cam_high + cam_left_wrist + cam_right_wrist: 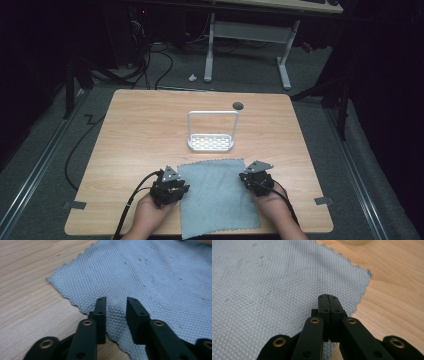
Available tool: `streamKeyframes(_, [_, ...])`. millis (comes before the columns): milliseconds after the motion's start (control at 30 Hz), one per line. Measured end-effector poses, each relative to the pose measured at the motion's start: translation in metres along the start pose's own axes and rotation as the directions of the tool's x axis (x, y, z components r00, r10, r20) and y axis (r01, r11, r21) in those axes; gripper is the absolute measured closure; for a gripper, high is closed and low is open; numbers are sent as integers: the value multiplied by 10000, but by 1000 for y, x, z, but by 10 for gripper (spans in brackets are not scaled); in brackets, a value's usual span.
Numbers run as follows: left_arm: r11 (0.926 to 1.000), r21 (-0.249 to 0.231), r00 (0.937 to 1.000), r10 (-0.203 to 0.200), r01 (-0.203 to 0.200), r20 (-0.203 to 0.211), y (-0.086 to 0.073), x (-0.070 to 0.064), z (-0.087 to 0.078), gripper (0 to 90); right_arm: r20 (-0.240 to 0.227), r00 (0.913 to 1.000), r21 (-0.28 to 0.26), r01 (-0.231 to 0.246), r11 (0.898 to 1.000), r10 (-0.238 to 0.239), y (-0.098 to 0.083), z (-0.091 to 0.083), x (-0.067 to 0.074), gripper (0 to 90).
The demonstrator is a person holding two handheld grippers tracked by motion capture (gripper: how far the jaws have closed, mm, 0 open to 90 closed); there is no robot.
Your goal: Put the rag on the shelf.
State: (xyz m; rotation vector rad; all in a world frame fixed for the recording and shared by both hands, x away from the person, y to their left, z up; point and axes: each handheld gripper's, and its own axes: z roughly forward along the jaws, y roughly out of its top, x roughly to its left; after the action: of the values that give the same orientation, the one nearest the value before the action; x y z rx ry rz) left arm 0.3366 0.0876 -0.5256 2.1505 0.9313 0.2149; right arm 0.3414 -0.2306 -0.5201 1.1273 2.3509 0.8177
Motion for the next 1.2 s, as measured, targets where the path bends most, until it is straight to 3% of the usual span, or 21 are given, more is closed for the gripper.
streamKeyframes(167, [9992, 178, 9993, 366, -367, 44, -7, -4, -8, 723, -346, 9992, 19, 209, 9998, -208, -10, -11, 12, 900])
streamKeyframes(200, [9996, 182, 9997, 195, -198, 179, -10, -6, -11, 723, -461, 9986, 71, 280, 9996, -277, -13, -15, 16, 900])
streamKeyframes(333, [9993, 208, 9987, 310, -318, 403, -19, -13, -19, 728, -609, 9970, -62, 476, 9988, -478, -26, -28, 29, 900])
streamKeyframes(367, [9982, 268, 9980, 518, -528, 369, -20, -11, -21, 728, -619, 9968, -163, 498, 9986, -508, -29, -30, 31, 900])
streamKeyframes(400, [9982, 268, 9980, 518, -528, 369, -20, -11, -21, 728, -607, 9971, -246, 452, 9987, -466, -32, -31, 32, 900])
streamKeyframes(433, [9997, 231, 9985, 75, -87, 534, -21, -12, -21, 724, -587, 9972, -341, 436, 9985, -455, -34, -32, 33, 900])
streamKeyframes(467, [9999, 169, 9987, 28, -37, 512, -20, -11, -21, 717, -576, 9975, -397, 393, 9984, -416, -35, -32, 33, 900])
streamKeyframes(500, [9994, 146, 9991, 300, -304, 290, -19, -7, -22, 702, -555, 9977, -538, 358, 9979, -388, -35, -34, 33, 898])
streamKeyframes(600, [9979, -484, 9990, -434, 429, -107, -15, 8, -22, 651, -341, 9992, -1080, 170, 9940, -207, -34, -39, 29, 886])
streamKeyframes(667, [9937, -816, 9959, -808, 774, -396, -9, 19, -19, 620, -377, 9993, -1112, -13, 9938, -30, -35, -39, 26, 881])
streamKeyframes(900, [9958, -588, 9929, -759, 707, -912, 5, 29, 6, 614, -339, 9994, -1133, 26, 9936, -65, -38, -39, 21, 849])
streamKeyframes(1067, [9966, -595, 9910, -636, 569, -1178, 5, 28, 6, 670, -300, 9995, -1155, 45, 9933, -80, -39, -40, 20, 840])
streamKeyframes(1200, [9969, -777, 9924, -229, 136, -1207, -2, 22, 4, 716, -316, 9995, -1181, -133, 9929, 96, -40, -39, 16, 823])
